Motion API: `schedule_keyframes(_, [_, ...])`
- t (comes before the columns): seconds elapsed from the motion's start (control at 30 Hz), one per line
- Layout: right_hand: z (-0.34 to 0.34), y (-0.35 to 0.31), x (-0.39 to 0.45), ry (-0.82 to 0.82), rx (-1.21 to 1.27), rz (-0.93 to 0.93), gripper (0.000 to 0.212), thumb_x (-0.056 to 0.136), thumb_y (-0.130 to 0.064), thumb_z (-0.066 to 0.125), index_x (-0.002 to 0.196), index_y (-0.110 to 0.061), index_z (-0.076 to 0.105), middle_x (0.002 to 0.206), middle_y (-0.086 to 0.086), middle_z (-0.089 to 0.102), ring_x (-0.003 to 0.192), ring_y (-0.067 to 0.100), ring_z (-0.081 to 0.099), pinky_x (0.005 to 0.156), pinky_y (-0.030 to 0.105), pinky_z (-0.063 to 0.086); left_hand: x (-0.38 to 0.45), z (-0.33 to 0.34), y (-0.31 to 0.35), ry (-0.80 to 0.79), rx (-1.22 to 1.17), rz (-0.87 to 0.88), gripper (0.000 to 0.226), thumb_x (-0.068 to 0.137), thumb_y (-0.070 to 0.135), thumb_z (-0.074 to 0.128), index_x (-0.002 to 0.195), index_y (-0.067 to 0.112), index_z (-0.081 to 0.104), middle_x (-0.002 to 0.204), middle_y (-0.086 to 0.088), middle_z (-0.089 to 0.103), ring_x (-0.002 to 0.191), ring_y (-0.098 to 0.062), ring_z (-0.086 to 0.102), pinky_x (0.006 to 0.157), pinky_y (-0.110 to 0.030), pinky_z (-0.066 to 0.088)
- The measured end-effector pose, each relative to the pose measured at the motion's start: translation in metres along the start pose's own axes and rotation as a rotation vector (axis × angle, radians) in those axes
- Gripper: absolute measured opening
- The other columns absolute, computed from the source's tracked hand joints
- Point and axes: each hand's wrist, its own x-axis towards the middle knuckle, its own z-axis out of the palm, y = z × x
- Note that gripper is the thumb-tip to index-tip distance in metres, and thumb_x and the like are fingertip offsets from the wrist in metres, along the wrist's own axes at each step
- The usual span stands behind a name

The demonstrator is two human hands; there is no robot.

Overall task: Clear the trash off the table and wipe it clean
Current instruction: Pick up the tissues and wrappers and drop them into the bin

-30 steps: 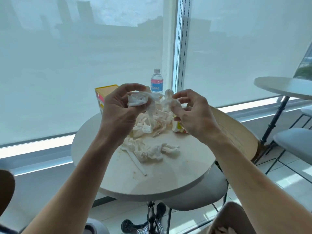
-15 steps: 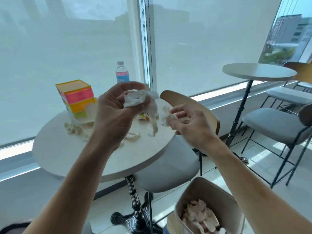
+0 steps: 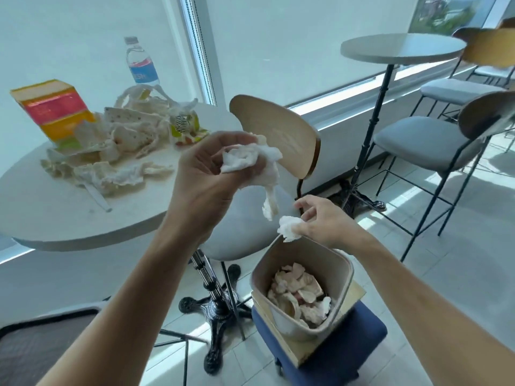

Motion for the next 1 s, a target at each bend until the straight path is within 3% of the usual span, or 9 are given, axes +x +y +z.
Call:
schedule_keyframes(0.13, [-0.014, 0.012, -0.006, 0.077, 0.034, 0.056, 0.04, 0.088, -0.028, 0.068, 0.127, -0.028, 0.059, 0.12, 0.0, 0.051, 0.105, 0.017, 0.054, 0.089, 0.03, 0.043, -0.015, 0.028, -0.018, -0.03, 0.023, -0.091, 0.023, 0.074, 0.013, 0.078, 0.096, 0.014, 0.07, 0.094, -0.001, 0.074, 0.085, -0.016, 0.071, 0.074, -0.029, 0.057])
schedule_keyframes(0.2, [-0.023, 0.011, -0.007, 0.136, 0.079, 0.036, 0.034, 0.089, -0.025, 0.068, 0.123, -0.027, 0.061, 0.122, 0.001, 0.052, 0.108, 0.016, 0.053, 0.092, 0.032, 0.044, -0.021, 0.04, -0.04, -0.072, 0.105, -0.131, 0.023, 0.075, 0.012, 0.08, 0.095, 0.019, 0.072, 0.098, 0.002, 0.075, 0.09, -0.016, 0.072, 0.079, -0.034, 0.06])
schedule_keyframes(0.3, [-0.034, 0.006, -0.008, 0.196, 0.131, -0.002, 0.027, 0.09, -0.025, 0.067, 0.117, -0.026, 0.063, 0.121, 0.001, 0.054, 0.111, 0.016, 0.053, 0.088, 0.03, 0.04, -0.025, 0.053, -0.067, -0.14, 0.2, -0.205, 0.025, 0.076, 0.011, 0.081, 0.094, 0.026, 0.072, 0.098, 0.002, 0.074, 0.086, -0.011, 0.071, 0.076, -0.027, 0.059])
schedule_keyframes(0.4, [-0.039, 0.0, -0.01, 0.229, 0.171, -0.038, 0.017, 0.091, -0.026, 0.066, 0.108, -0.029, 0.063, 0.121, 0.001, 0.054, 0.11, 0.018, 0.056, 0.092, 0.035, 0.047, -0.028, 0.06, -0.087, -0.234, 0.305, -0.309, 0.036, 0.074, 0.015, 0.083, 0.106, 0.025, 0.071, 0.108, -0.002, 0.071, 0.089, -0.01, 0.07, 0.078, -0.02, 0.055])
schedule_keyframes(0.53, [-0.038, -0.014, -0.011, 0.286, 0.2, -0.079, 0.013, 0.09, -0.027, 0.066, 0.103, -0.03, 0.065, 0.105, -0.011, 0.053, 0.105, 0.019, 0.059, 0.096, 0.043, 0.052, -0.027, 0.053, -0.094, -0.299, 0.475, -0.407, 0.056, 0.071, 0.018, 0.085, 0.122, 0.031, 0.065, 0.124, 0.006, 0.061, 0.083, -0.007, 0.069, 0.084, -0.028, 0.056])
schedule_keyframes(0.63, [-0.034, -0.029, -0.01, 0.301, 0.216, -0.113, 0.011, 0.091, -0.027, 0.065, 0.102, -0.029, 0.066, 0.106, -0.008, 0.055, 0.102, 0.019, 0.06, 0.093, 0.041, 0.054, -0.023, 0.038, -0.086, -0.264, 0.562, -0.421, 0.055, 0.072, 0.023, 0.085, 0.122, 0.031, 0.065, 0.121, 0.01, 0.06, 0.083, -0.002, 0.065, 0.084, -0.03, 0.056])
schedule_keyframes(0.73, [-0.024, -0.05, -0.008, 0.266, 0.211, -0.166, 0.009, 0.093, -0.026, 0.065, 0.101, -0.028, 0.066, 0.107, -0.003, 0.059, 0.102, 0.016, 0.06, 0.09, 0.036, 0.054, -0.02, 0.019, -0.066, -0.186, 0.554, -0.369, 0.037, 0.076, 0.026, 0.082, 0.11, 0.03, 0.069, 0.108, 0.007, 0.068, 0.081, -0.004, 0.066, 0.077, -0.026, 0.056])
schedule_keyframes(0.87, [-0.003, -0.089, -0.001, 0.193, 0.187, -0.276, 0.011, 0.093, -0.025, 0.064, 0.104, -0.023, 0.067, 0.099, -0.006, 0.061, 0.095, 0.009, 0.061, 0.085, 0.033, 0.056, -0.013, -0.017, -0.03, -0.032, 0.517, -0.266, 0.017, 0.08, 0.027, 0.079, 0.096, 0.03, 0.072, 0.092, 0.009, 0.072, 0.075, -0.008, 0.069, 0.068, -0.025, 0.059])
schedule_keyframes(1.0, [0.026, -0.136, 0.008, 0.116, 0.15, -0.381, 0.011, 0.093, -0.024, 0.064, 0.103, -0.021, 0.068, 0.091, -0.009, 0.064, 0.085, 0.006, 0.062, 0.073, 0.023, 0.053, -0.007, -0.066, -0.001, 0.102, 0.556, -0.216, 0.012, 0.082, 0.029, 0.076, 0.093, 0.029, 0.073, 0.084, 0.009, 0.073, 0.072, -0.006, 0.069, 0.061, -0.022, 0.057])
